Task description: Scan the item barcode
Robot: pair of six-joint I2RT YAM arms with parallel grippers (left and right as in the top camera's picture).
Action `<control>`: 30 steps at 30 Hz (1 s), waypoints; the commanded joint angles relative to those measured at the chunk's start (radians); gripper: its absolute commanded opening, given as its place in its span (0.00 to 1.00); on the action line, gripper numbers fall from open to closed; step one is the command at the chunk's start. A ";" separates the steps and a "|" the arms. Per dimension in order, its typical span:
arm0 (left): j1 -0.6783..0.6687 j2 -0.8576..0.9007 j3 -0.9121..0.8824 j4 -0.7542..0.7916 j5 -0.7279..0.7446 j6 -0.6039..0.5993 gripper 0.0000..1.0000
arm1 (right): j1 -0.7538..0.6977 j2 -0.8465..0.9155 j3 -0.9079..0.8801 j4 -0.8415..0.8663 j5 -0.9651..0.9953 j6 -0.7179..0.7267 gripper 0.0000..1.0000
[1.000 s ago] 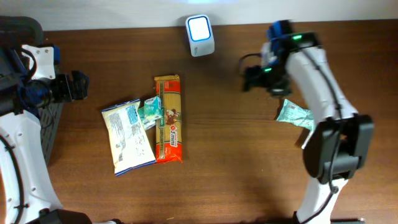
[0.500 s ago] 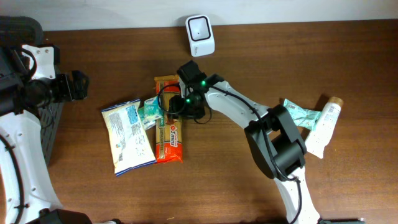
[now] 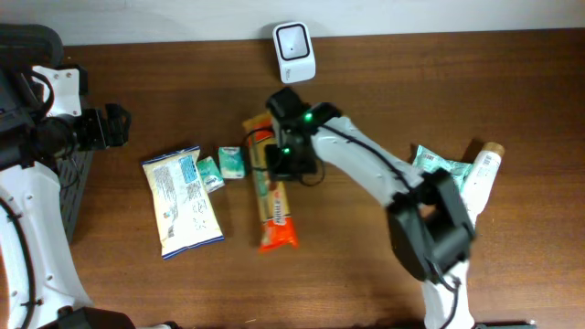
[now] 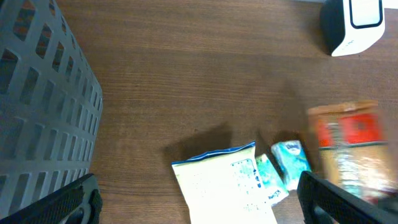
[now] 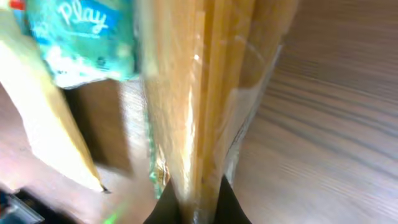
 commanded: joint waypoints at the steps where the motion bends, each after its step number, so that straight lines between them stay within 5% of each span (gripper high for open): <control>1: 0.001 -0.005 0.005 0.001 0.010 0.010 0.99 | -0.016 -0.167 0.019 -0.136 0.341 -0.042 0.04; 5: 0.001 -0.005 0.005 0.001 0.010 0.010 0.99 | -0.026 -0.121 0.018 -0.264 0.832 -0.042 0.04; 11: 0.001 -0.005 0.005 0.001 0.010 0.010 0.99 | -0.045 0.052 0.018 -0.220 0.829 -0.072 0.04; 12: 0.001 -0.005 0.005 0.001 0.010 0.010 0.99 | -0.035 0.066 0.018 -0.218 0.746 -0.071 0.07; 14: 0.001 -0.005 0.005 0.001 0.010 0.010 0.99 | 0.007 0.064 0.019 -0.169 0.457 -0.072 0.34; 16: 0.001 -0.005 0.005 0.001 0.010 0.010 0.99 | 0.046 0.064 0.019 -0.145 0.322 -0.093 0.52; 18: 0.001 -0.005 0.005 0.001 0.010 0.010 0.99 | 0.101 0.064 0.019 -0.135 0.087 -0.262 0.81; 22: 0.001 -0.005 0.005 0.001 0.010 0.010 0.99 | -0.008 0.042 0.138 -0.268 -0.009 -0.274 0.76; 26: 0.001 -0.005 0.005 0.001 0.011 0.010 0.99 | -0.255 0.033 0.370 -0.467 -0.009 -0.401 0.82; 30: 0.001 -0.005 0.005 0.001 0.010 0.010 0.99 | -0.425 0.049 0.236 -0.455 -0.058 -0.552 0.92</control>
